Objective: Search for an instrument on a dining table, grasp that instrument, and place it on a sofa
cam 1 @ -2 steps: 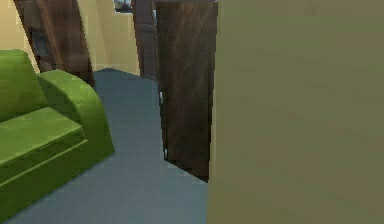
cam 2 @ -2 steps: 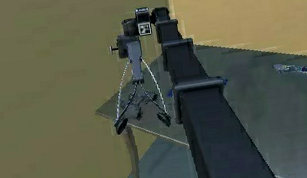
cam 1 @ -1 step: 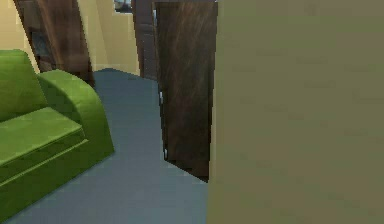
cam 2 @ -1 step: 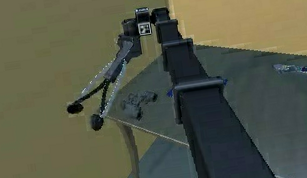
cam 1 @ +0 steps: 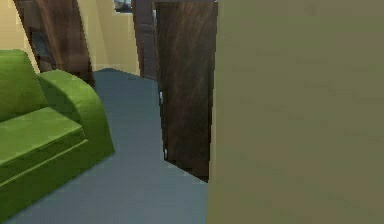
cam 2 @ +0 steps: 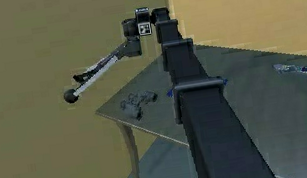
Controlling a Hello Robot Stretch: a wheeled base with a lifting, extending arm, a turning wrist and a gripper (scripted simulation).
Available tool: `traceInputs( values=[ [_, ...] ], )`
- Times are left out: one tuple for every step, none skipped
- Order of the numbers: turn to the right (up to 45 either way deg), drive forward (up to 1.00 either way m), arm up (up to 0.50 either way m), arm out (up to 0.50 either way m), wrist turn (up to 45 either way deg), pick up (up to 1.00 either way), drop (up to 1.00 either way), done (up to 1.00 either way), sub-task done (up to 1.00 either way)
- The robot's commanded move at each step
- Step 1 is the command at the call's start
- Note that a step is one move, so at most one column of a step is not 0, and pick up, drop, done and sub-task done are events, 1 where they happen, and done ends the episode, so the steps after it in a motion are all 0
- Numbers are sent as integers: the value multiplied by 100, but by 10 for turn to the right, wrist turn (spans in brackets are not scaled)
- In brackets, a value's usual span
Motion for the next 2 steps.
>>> traceInputs(
  values=[
    [0, 0, 0, 0, 450, 0, 0, 0, 0],
    [0, 0, 0, 0, 270, 0, 0, 0, 0]
  ],
)
